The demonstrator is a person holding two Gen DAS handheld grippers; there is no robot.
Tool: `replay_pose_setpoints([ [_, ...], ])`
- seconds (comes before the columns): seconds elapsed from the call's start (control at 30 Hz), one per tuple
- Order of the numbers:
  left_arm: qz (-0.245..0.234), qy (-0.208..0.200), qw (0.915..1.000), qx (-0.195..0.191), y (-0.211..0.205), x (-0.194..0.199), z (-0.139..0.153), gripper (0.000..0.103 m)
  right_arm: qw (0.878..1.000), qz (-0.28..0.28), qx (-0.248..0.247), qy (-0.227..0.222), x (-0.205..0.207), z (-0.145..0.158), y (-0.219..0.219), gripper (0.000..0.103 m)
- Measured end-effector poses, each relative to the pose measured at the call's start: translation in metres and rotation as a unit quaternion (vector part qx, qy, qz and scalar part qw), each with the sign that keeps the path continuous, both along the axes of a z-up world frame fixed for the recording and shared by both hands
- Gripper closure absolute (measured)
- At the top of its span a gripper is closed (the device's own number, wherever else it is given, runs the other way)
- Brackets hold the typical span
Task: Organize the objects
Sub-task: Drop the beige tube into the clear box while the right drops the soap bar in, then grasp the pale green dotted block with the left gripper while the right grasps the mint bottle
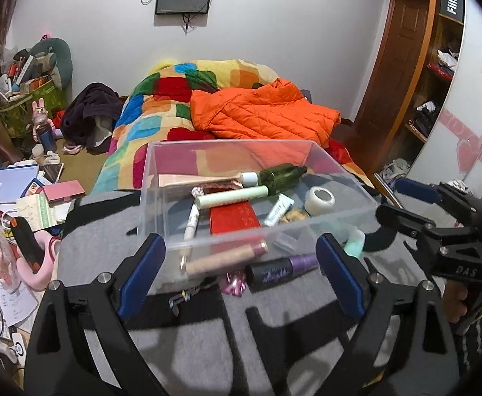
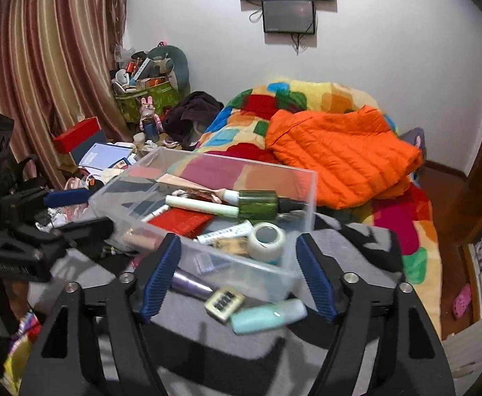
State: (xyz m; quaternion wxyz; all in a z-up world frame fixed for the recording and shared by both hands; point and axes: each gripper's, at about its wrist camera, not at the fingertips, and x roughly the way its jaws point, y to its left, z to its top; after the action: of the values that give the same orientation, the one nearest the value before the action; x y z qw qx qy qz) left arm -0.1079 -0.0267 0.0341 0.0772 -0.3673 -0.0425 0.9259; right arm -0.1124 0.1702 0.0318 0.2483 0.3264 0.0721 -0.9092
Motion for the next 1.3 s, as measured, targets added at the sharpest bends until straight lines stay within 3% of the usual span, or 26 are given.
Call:
replay_pose_setpoints([
  [0.13,-0.009,-0.009,0.9999,0.000,0.008,0.013,-0.008,0.006,1.000,-0.013,0.022,-0.015,0.002,-0.017,0.016,0.031],
  [0.3,-0.023,-0.049,0.9985,-0.003,0.025,0.012,-0.034,0.006,0.995,-0.021,0.061,-0.082,-0.015,-0.061,0.021,0.031],
  [0.43,-0.038,-0.054,0.9976,-0.018,0.040,0.012,-0.046,0.007,0.991,-0.002,0.073,-0.115,-0.027,-0.078,0.019,0.031],
  [0.5,-0.048,-0.053,0.9972,-0.022,0.047,0.012,-0.048,0.019,0.989,0.017,0.074,-0.127,-0.033,-0.081,0.016,0.030],
  [0.6,-0.059,-0.055,0.9965,-0.021,0.052,0.010,-0.050,0.024,0.987,0.032,0.072,-0.139,-0.041,-0.084,0.015,0.021],
  [0.8,-0.073,-0.065,0.9950,-0.019,0.065,0.000,-0.054,0.041,0.982,0.038,0.059,-0.173,-0.054,-0.093,0.014,0.021],
  [0.93,-0.075,-0.068,0.9948,-0.015,0.070,-0.004,-0.057,0.044,0.984,0.028,0.065,-0.164,-0.051,-0.092,0.014,0.022],
  [1.0,-0.078,-0.077,0.9940,-0.007,0.072,-0.007,-0.059,0.044,0.984,0.026,0.068,-0.162,-0.051,-0.092,0.014,0.032],
  [1.1,-0.087,-0.090,0.9921,-0.002,0.080,-0.010,-0.061,0.044,0.987,0.011,0.064,-0.149,-0.048,-0.088,0.019,0.032],
  [1.3,-0.101,-0.090,0.9903,-0.029,0.104,-0.019,-0.061,0.044,0.991,-0.007,0.028,-0.133,-0.035,-0.076,0.045,0.032],
])
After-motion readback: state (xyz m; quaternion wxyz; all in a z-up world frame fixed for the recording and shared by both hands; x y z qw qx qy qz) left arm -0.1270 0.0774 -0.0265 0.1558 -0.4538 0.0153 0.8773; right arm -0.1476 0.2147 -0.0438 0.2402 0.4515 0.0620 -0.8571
